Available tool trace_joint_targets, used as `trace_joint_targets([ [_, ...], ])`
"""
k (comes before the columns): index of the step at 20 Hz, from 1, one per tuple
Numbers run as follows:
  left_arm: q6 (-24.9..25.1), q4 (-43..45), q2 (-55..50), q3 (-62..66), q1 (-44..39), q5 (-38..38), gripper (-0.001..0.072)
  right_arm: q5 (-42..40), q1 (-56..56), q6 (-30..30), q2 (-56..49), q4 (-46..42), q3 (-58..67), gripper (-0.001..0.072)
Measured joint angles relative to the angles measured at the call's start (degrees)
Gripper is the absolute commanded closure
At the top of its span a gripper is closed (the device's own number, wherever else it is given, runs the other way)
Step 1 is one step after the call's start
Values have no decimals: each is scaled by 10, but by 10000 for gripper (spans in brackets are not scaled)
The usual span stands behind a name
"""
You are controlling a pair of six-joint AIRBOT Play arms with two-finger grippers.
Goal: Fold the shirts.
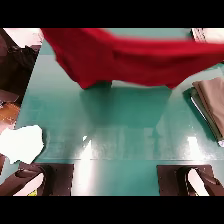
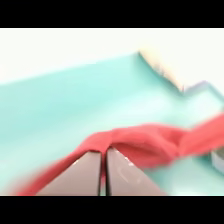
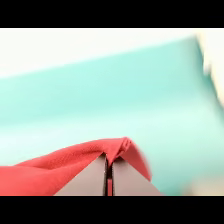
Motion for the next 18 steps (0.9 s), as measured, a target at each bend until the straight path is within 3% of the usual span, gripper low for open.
trace_joint_targets([
  [5,-3,-2,23,159,0,11,681,-8,5,2,6,0,178,697],
  [10,-24,-18,67,195,0,22,682,76,7,21,-4,-67,298,698],
  [14,-35,-6,79,170,0,-3,682,170,7,38,-30,-136,334,699],
  [18,-63,59,52,52,0,-66,681,250,10,49,-89,-157,282,698],
])
